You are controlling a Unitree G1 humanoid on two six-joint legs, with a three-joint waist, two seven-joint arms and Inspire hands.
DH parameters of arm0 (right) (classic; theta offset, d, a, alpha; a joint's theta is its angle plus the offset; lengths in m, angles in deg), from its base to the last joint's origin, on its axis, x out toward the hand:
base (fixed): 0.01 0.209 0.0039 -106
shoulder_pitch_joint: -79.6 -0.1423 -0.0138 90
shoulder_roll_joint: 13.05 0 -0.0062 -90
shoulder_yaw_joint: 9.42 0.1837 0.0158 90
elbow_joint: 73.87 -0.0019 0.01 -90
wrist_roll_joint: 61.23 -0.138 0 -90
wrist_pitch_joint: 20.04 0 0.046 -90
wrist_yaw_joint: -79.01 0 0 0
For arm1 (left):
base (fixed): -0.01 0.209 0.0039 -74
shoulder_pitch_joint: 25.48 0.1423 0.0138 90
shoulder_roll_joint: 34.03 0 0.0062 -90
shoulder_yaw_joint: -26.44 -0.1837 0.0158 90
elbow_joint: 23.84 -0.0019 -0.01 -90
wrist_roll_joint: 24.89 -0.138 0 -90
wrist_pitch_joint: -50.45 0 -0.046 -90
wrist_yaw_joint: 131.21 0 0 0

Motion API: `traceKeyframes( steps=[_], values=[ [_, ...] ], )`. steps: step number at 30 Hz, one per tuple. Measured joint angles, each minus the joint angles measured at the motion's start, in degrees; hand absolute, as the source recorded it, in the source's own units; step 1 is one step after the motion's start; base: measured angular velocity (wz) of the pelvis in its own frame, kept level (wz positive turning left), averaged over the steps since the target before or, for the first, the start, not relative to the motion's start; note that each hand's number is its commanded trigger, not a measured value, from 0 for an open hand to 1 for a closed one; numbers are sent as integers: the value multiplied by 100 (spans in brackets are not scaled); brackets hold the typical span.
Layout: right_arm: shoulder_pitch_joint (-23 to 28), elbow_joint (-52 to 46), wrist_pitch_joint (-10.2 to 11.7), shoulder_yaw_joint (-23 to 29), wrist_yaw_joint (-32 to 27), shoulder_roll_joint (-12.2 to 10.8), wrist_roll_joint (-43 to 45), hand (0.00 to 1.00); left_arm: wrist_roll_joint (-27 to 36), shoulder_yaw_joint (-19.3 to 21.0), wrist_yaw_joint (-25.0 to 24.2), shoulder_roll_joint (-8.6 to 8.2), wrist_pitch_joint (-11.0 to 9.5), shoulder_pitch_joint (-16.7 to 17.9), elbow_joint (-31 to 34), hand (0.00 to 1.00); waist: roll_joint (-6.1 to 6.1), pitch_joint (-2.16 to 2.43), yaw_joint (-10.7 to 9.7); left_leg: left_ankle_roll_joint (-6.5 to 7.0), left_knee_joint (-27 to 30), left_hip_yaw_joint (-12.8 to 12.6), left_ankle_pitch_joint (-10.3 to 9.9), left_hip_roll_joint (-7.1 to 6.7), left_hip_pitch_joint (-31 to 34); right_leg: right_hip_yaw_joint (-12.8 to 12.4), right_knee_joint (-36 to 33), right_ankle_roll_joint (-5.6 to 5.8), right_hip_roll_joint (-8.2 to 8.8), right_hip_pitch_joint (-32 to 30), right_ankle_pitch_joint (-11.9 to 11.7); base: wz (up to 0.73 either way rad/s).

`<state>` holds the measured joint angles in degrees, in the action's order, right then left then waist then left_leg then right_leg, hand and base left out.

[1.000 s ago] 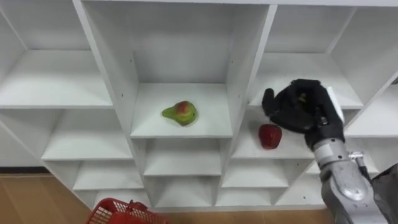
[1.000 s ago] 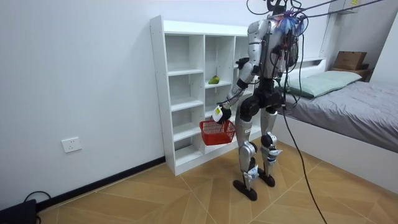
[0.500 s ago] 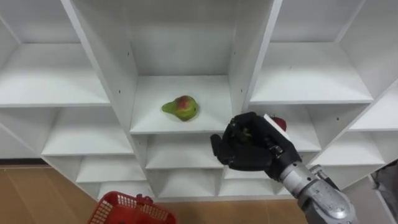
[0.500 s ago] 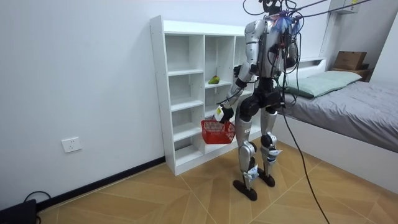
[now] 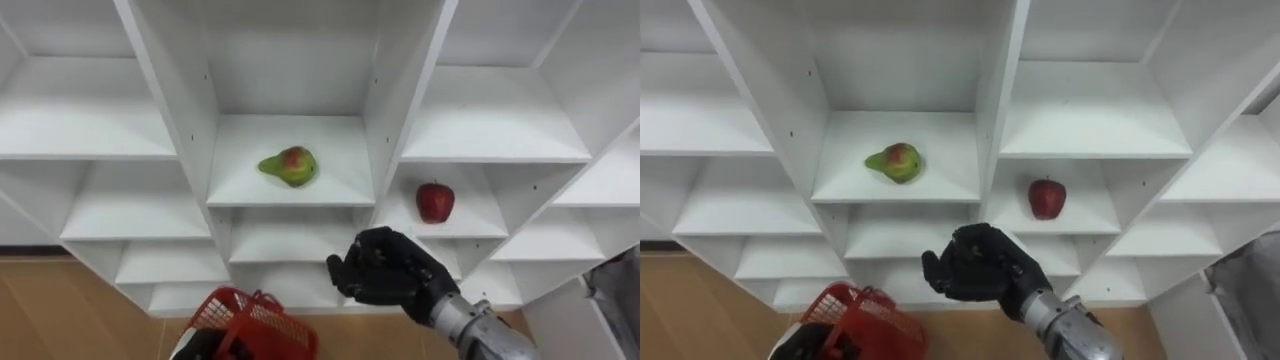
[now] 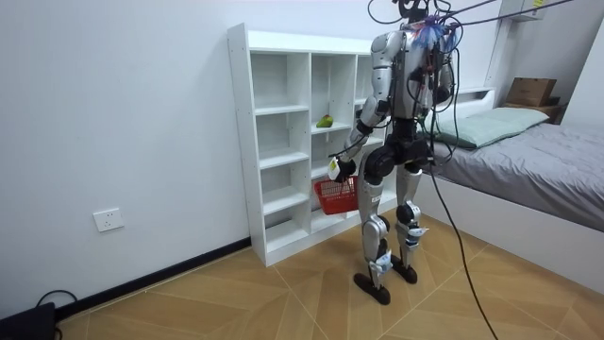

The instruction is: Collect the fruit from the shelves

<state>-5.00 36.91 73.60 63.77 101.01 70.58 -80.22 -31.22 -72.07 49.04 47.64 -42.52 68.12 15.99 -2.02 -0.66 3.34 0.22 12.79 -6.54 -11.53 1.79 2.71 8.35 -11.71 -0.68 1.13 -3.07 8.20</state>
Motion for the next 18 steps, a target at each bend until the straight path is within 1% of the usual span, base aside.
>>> traceKeyframes(
  steps=[2, 5, 6, 8, 12, 14, 18],
  values=[
    [-7, 274, -2, -63, -23, -69, -78, 100, 2, -127, -6, -74, 0, -117, 1, 100, 53, -16, -6, 9, 13, 52, 26, -14, 80, 86, -8, 0, 24, -47, 0, 15],
    [-116, 633, -1, -217, -29, -99, -384, 100, 13, -126, -57, -163, -10, -232, -22, 100, 48, -12, 0, 9, 44, 91, 28, -21, 146, 152, -14, 0, 43, -75, 0, 9],
    [-167, 729, 1, -217, -30, -106, -447, 100, 18, -129, -68, -176, -18, -282, -60, 100, 46, -11, -4, 12, 61, 102, 29, -25, 181, 166, -16, 0, 49, -101, 0, 13],
    [-286, 1053, 3, -220, -185, -118, -686, 100, 128, -199, -67, -187, -32, -415, -171, 100, 34, -10, -14, 37, 94, 184, 47, -52, 318, 270, -34, 2, 87, -190, 0, 18],
    [-423, 1539, 4, -218, -258, -145, -786, 100, 181, -234, -85, -226, -61, -429, -212, 100, 13, -10, -3, 38, 123, 193, 49, -49, 474, 312, -102, 4, 98, -351, 1, 3],
    [-525, 1818, 8, -219, -242, -180, -878, 100, 214, -308, -140, -263, -68, -428, -232, 100, 25, -16, -14, 39, 202, 206, 50, -50, 592, 327, -119, 3, 105, -442, 1, 3],
    [-674, 2320, 6, -218, -239, -271, -988, 100, 226, -451, -337, -288, -79, -465, -235, 100, 49, -32, -12, 44, 214, 198, 53, -53, 627, 302, -194, 5, 116, -517, 2, -1]
  ],
)
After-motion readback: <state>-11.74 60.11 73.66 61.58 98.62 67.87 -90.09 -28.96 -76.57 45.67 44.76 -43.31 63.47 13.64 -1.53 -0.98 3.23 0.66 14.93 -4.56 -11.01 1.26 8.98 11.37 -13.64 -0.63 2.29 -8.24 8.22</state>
